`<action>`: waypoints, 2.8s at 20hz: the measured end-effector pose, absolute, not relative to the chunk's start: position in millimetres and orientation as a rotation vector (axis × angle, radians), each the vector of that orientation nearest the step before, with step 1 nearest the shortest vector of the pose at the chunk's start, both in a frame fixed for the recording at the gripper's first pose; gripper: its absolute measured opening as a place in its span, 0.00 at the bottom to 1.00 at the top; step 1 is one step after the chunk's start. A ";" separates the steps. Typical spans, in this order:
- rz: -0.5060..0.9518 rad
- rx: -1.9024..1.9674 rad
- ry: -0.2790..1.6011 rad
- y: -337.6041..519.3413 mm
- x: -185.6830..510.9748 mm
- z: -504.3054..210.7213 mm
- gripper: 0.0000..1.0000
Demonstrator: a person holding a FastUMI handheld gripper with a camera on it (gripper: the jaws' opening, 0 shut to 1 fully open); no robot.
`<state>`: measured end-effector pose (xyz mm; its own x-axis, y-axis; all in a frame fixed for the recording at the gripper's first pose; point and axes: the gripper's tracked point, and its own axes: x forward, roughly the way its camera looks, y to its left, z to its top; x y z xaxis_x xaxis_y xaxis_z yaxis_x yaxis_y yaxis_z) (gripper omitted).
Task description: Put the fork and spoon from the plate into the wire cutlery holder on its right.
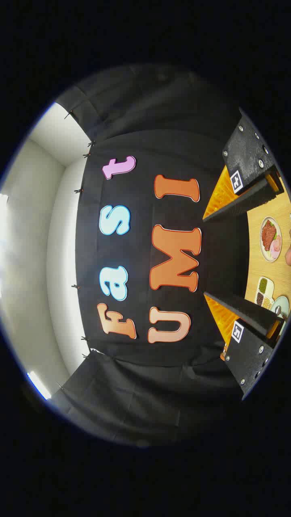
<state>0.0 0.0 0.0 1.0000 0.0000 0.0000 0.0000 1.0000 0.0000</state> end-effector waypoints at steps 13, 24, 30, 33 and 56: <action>-0.002 0.000 0.009 14.2 6.8 -0.3 0.98; 0.120 0.016 0.263 85.1 21.3 -75.7 0.99; 0.228 0.083 0.589 139.6 20.9 -157.8 0.99; 0.259 0.074 0.724 160.2 17.9 -195.6 0.99; 0.203 -0.009 1.672 209.6 -89.3 -449.4 0.49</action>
<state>-89.3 209.6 -449.4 -0.1135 0.1141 -0.9870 -0.1255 0.9838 0.1282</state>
